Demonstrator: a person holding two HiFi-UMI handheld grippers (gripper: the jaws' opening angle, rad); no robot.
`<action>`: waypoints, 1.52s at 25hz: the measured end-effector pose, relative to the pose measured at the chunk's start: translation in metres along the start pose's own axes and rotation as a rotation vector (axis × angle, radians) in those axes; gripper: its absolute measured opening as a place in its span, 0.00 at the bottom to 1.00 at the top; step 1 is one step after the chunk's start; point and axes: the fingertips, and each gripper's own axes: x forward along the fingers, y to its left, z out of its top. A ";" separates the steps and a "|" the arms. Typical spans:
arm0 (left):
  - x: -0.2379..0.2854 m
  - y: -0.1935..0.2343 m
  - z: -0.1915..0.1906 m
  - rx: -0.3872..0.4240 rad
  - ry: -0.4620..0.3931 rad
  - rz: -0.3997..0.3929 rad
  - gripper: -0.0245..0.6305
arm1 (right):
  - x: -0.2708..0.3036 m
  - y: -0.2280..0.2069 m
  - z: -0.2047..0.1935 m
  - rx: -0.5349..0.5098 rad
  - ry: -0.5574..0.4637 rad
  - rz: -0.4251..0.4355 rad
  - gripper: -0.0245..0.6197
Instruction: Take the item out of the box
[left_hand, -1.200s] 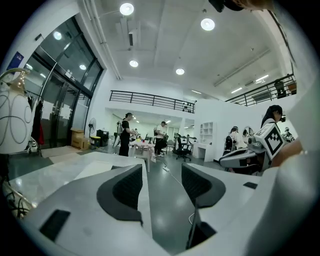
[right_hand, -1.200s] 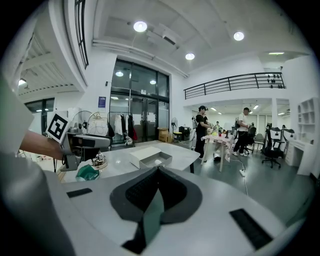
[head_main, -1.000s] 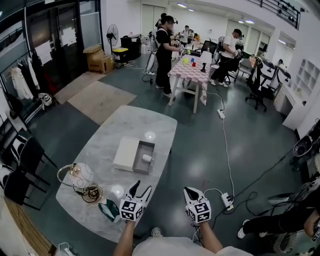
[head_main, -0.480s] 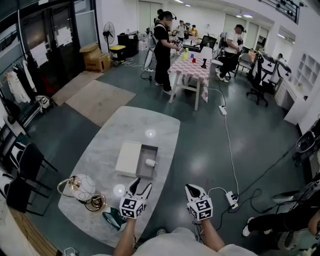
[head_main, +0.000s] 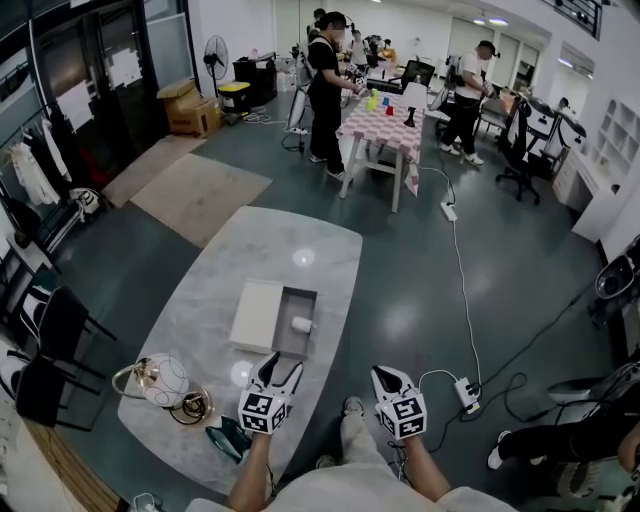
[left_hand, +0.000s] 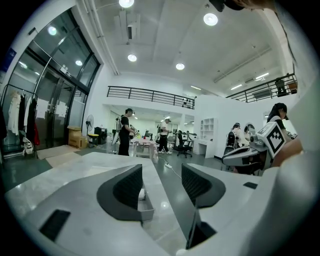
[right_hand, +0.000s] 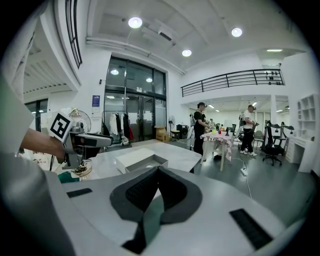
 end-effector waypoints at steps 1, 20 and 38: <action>0.003 0.003 0.000 -0.001 0.002 0.005 0.40 | 0.004 -0.003 0.000 0.002 0.000 0.002 0.04; 0.099 0.056 0.034 0.016 0.051 0.140 0.40 | 0.103 -0.091 0.033 0.023 -0.011 0.129 0.04; 0.125 0.099 0.080 0.097 0.096 0.261 0.40 | 0.181 -0.115 0.062 0.034 -0.022 0.312 0.04</action>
